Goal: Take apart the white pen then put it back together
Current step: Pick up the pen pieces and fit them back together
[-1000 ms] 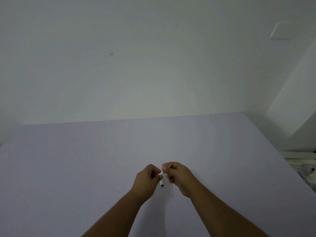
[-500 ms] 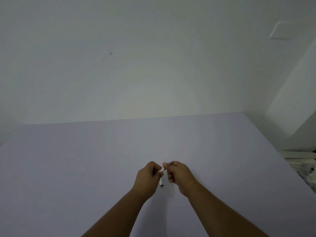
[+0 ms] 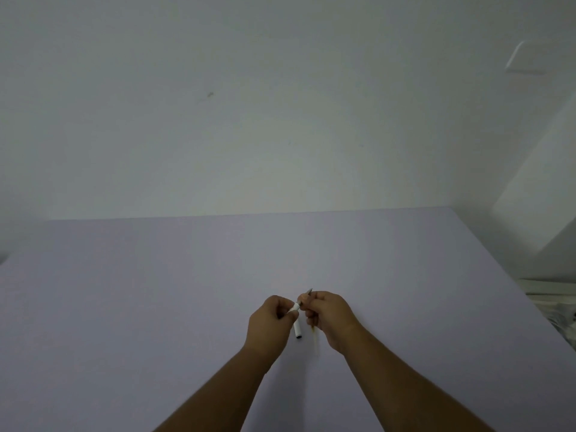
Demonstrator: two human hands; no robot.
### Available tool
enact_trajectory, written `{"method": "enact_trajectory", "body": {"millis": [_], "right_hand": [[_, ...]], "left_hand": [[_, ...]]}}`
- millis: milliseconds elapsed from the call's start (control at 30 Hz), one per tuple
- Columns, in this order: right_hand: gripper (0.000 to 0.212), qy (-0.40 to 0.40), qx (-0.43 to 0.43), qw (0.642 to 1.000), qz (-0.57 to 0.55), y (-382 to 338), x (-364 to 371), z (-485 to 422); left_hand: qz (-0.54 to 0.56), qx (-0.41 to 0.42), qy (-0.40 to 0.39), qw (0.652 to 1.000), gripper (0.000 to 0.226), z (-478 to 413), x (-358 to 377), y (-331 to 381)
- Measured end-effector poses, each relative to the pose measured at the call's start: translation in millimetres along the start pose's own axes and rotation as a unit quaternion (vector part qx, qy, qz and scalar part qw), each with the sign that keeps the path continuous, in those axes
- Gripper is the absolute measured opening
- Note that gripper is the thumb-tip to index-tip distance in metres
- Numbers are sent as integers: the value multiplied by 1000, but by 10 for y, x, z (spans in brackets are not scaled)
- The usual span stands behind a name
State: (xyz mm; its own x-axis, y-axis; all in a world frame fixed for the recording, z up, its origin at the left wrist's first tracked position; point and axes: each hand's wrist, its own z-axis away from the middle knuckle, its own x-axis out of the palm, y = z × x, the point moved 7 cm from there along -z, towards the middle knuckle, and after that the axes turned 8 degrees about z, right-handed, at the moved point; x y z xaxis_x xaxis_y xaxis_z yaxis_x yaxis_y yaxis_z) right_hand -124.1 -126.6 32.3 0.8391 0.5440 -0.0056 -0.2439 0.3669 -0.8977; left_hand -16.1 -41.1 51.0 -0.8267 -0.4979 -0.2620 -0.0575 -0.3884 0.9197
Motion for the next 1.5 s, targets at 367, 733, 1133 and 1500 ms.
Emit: {"method": "enact_trajectory", "body": {"millis": [367,733,1133,1500], "right_hand": [[25,121,20,960,250,178,-84,-337],[23,101,7,850,518,447,205,-599],[13,145,54,988,3,134,-22,-705],[13,121,51,989,-75,152,-105,-533]], "left_hand": [[113,-188,-73,973,19,-85,-77,-448],[128,-234,-88,960,10,-258,-177,-695],[106,-232,-119,960,8,-229,-93,-563],[105,-215,-140,961,6,-84,35,-438]]}}
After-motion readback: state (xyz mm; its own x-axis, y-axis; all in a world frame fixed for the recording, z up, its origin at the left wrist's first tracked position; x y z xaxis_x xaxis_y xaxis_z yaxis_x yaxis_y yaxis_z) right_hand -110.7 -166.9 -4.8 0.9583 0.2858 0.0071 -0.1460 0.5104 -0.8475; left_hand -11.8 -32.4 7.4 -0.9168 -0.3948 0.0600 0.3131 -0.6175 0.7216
